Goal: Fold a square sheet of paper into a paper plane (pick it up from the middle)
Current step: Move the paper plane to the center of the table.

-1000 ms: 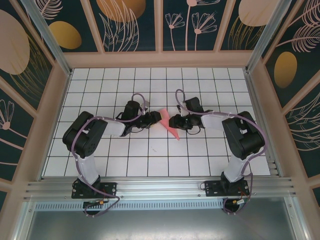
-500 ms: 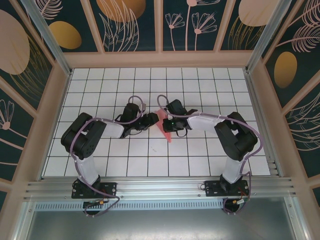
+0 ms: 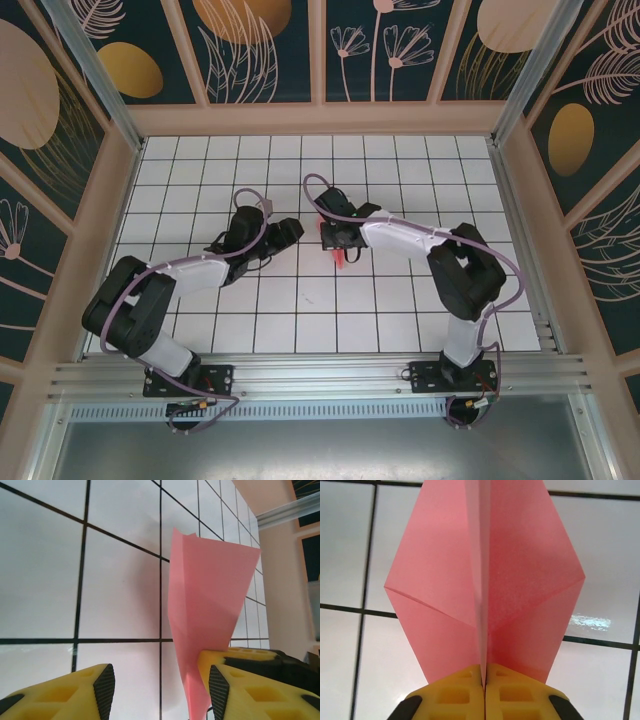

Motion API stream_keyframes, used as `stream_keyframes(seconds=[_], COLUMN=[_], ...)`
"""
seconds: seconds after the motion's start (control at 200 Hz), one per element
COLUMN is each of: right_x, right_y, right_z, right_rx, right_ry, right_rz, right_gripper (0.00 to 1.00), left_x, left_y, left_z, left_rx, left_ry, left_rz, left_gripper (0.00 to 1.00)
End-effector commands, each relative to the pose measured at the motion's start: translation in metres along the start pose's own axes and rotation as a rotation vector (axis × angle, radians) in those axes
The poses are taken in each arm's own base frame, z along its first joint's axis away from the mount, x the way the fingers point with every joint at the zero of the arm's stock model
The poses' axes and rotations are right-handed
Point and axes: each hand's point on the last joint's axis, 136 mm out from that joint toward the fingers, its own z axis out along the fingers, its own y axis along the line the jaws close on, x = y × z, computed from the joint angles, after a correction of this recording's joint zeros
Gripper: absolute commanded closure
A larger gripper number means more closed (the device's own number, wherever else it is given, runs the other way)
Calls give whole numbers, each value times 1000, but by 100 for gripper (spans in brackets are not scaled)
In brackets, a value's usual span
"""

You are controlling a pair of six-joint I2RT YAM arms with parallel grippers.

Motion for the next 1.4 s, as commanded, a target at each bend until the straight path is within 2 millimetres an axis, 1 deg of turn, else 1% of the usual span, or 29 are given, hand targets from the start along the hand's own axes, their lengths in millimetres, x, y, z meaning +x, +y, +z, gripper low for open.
stream_keyframes(seconds=[0.0,0.095,0.245,0.425,0.52,0.621,0.791,0.856,0.896,0.936,1.091,1.201,1.291,1.396], right_x=[18,22,28,34,41,50,84,93,95,93,83,75,58,33], right_y=[-12,-12,-11,-13,-16,-19,-28,-30,-32,-32,-26,-21,-17,-10], right_z=[21,31,38,42,48,55,78,83,85,85,82,79,67,45], right_rx=[72,83,93,127,156,196,244,252,258,264,258,257,258,237], right_ry=[91,109,139,158,179,204,302,324,328,318,302,289,252,189], right_rz=[25,31,28,8,-9,-23,-48,-54,-58,-62,-74,-73,-73,-59], right_gripper=[90,85,76,75,81,84,85,88,91,93,94,90,83,78], left_x=[3,6,7,6,5,6,7,6,5,4,0,-2,-3,-6], left_y=[15,17,18,17,16,17,19,18,16,16,14,13,12,12], left_z=[-9,-12,-15,-13,-12,-12,-13,-14,-15,-16,-22,-27,-30,-35], left_rx=[-57,-65,-70,-65,-63,-67,-69,-66,-66,-67,-79,-84,-85,-98], left_ry=[-7,-1,-3,-4,-2,-2,0,-4,-7,-11,-31,-44,-52,-67], left_rz=[18,27,32,32,32,30,29,31,35,39,54,61,67,85], left_gripper=[44,44,44,44,43,43,43,43,43,43,43,43,42,42])
